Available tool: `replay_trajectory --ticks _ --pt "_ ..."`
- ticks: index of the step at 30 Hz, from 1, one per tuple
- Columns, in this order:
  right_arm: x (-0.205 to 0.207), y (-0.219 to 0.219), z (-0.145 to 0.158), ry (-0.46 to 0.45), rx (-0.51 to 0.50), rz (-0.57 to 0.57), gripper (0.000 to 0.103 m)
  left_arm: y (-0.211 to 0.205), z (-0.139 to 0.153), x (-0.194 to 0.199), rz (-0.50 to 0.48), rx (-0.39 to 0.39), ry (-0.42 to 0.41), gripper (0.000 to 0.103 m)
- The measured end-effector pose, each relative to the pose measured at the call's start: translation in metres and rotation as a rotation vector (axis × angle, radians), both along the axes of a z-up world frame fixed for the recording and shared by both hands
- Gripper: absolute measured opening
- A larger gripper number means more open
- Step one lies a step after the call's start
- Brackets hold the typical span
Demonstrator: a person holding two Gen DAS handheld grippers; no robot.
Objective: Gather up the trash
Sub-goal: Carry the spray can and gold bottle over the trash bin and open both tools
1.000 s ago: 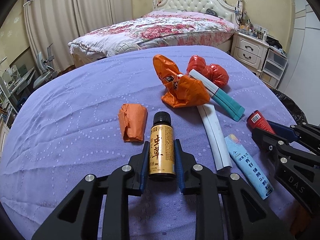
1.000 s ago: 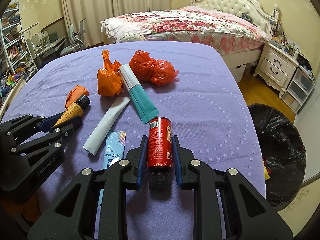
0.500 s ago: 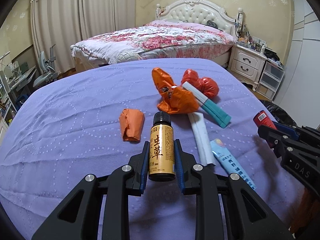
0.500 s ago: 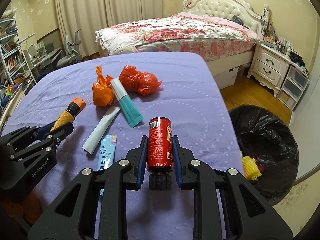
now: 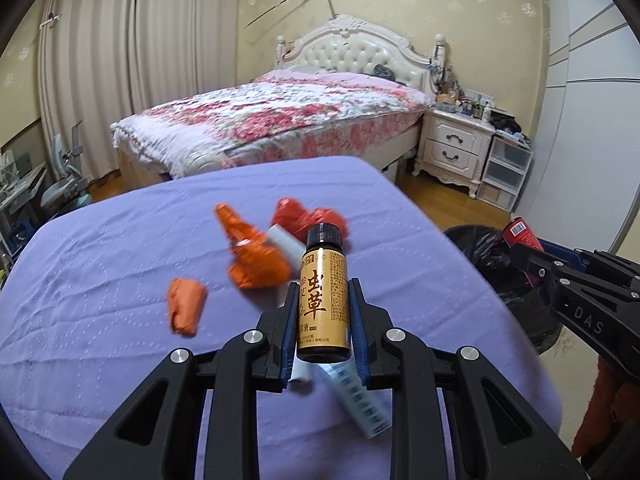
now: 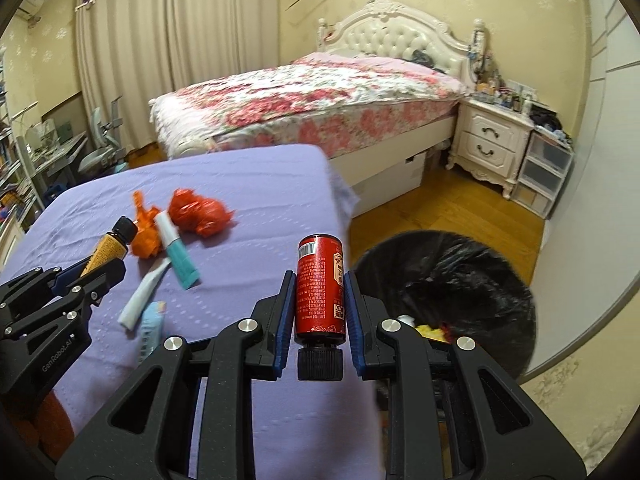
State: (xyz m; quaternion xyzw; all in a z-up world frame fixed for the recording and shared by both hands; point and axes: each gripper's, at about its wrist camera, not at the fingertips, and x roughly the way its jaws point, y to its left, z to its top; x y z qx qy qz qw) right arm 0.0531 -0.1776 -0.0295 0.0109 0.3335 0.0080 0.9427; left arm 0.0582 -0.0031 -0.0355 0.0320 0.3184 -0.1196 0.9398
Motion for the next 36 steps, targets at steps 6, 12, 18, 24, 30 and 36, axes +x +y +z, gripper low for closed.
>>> replay_trajectory --ticks 6,12,18,24,30,36 --pt "0.0 -0.041 0.003 -0.024 -0.021 -0.108 0.023 -0.046 0.005 0.01 -0.077 -0.006 -0.018 0.025" --pt "0.005 -0.072 -0.002 -0.035 -0.037 -0.193 0.023 -0.088 0.0 0.029 -0.126 -0.021 -0.001 0.025" --pt "0.014 -0.097 -0.012 -0.026 -0.034 -0.255 0.023 -0.125 -0.008 0.04 -0.165 0.001 0.001 0.025" --pt "0.019 -0.115 -0.02 -0.017 -0.023 -0.3 0.023 -0.155 -0.016 0.052 -0.19 0.039 0.001 0.025" --pt "0.023 -0.124 -0.025 -0.006 -0.024 -0.331 0.023 -0.175 -0.028 0.061 -0.196 0.078 0.02 0.025" --pt "0.027 -0.131 -0.03 0.004 -0.015 -0.345 0.024 -0.185 -0.038 0.066 -0.207 0.11 0.043 0.025"
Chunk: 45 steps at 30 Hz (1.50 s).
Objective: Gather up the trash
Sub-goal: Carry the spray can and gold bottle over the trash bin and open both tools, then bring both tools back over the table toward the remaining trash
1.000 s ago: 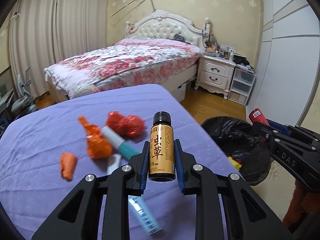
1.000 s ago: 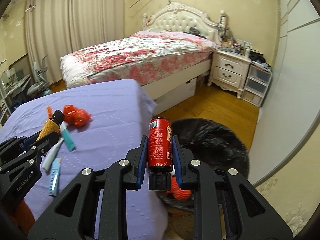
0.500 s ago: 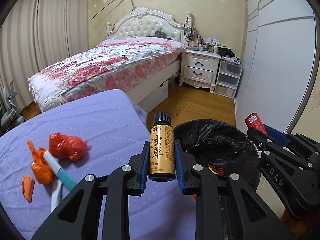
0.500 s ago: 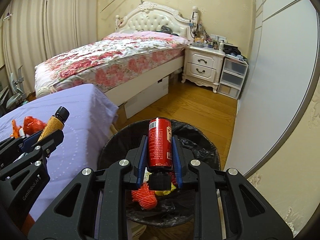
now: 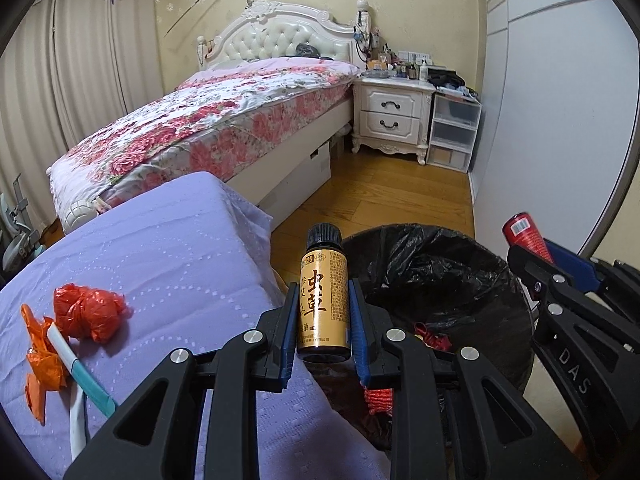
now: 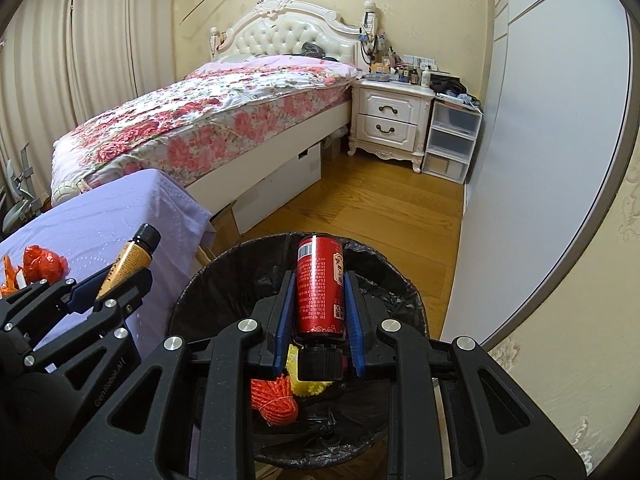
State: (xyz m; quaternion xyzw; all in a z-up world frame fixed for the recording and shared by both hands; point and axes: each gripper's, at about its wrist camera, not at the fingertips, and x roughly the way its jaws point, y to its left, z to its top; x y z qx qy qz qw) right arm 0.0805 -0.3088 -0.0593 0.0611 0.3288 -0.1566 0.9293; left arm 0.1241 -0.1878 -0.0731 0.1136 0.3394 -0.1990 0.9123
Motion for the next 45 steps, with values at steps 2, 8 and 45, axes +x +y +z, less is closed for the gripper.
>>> replay_trajectory --ticks 2,8,45 --pt "0.002 -0.001 0.0 -0.005 -0.002 -0.011 0.029 -0.001 -0.003 0.001 0.007 0.012 0.007 0.037" --pt "0.0 -0.003 0.001 -0.008 -0.011 -0.04 0.041 0.008 0.002 -0.002 0.045 0.0 -0.01 0.07" --pt "-0.024 0.129 0.011 0.023 0.027 0.291 0.052 0.2 0.024 -0.056 0.359 0.017 -0.01 0.074"
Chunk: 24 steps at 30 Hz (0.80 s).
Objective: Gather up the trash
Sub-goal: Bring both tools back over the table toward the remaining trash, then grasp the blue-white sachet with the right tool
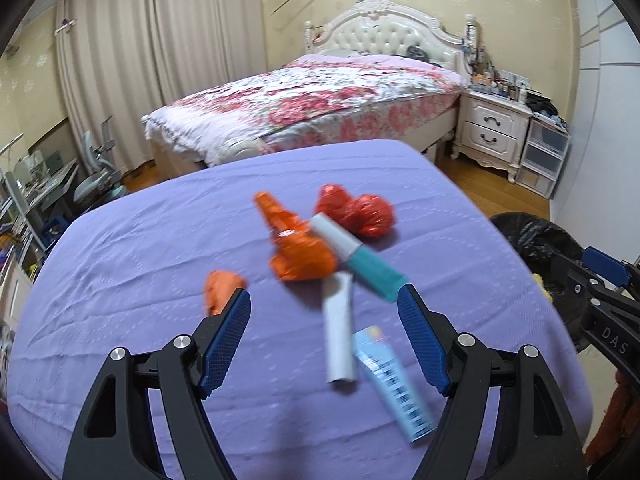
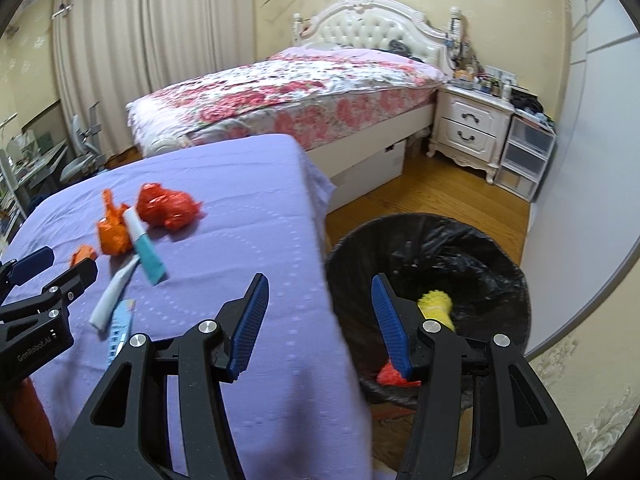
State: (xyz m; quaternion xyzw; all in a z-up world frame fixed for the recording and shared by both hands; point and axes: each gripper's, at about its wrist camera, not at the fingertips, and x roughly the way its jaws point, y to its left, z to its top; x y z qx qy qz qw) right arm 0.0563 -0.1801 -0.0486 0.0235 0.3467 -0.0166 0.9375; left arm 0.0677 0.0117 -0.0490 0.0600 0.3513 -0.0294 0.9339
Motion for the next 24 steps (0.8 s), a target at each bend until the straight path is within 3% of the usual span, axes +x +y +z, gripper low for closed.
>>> replay_trajectory --ticks 15,24 --pt "-0.004 0.105 -0.008 0.054 -0.045 0.254 0.052 0.091 -0.016 -0.018 0.176 -0.015 0.029 0.074" --pt "-0.007 0.136 -0.02 0.115 -0.065 0.337 0.048 0.119 -0.024 -0.022 0.216 -0.048 0.05 0.074"
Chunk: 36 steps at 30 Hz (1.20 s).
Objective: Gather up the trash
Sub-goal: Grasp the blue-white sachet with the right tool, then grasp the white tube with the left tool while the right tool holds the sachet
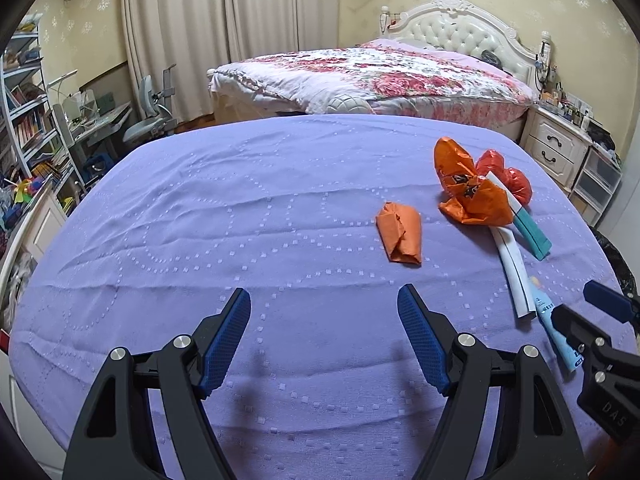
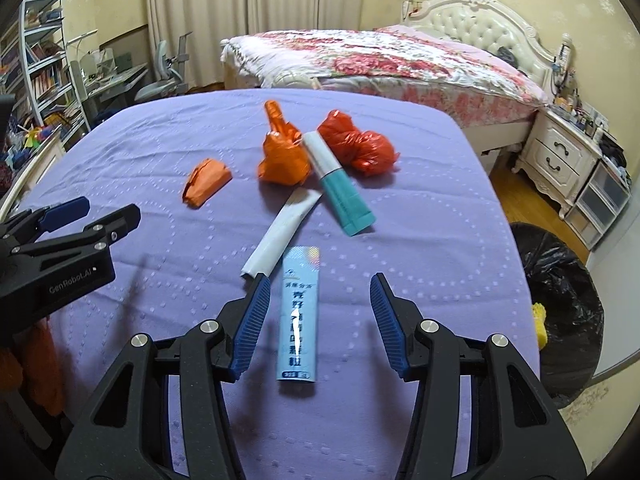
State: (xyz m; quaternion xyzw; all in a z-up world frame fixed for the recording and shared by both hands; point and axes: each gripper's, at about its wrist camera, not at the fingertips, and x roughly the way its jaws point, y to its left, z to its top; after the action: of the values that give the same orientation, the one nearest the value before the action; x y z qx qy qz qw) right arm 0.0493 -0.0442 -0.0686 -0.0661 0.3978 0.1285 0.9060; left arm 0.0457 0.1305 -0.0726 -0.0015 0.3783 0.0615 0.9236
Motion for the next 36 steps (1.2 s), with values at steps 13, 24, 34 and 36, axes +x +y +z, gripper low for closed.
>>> replay_trajectory --ticks 13,24,34,36 --pt "0.0 -0.001 -0.013 0.06 0.005 0.003 0.02 -0.001 -0.002 0.003 -0.011 -0.004 0.004 0.074" --pt "0.007 -0.031 -0.015 0.046 0.0 -0.089 0.02 -0.022 -0.002 0.004 -0.065 -0.02 0.011 0.074" --pt "0.035 -0.054 -0.015 0.039 0.009 -0.134 0.02 -0.054 -0.003 0.017 -0.126 0.005 0.014 0.074" --pt "0.04 -0.055 -0.015 0.04 0.011 -0.134 0.02 -0.059 -0.002 0.02 -0.13 0.002 0.014 0.074"
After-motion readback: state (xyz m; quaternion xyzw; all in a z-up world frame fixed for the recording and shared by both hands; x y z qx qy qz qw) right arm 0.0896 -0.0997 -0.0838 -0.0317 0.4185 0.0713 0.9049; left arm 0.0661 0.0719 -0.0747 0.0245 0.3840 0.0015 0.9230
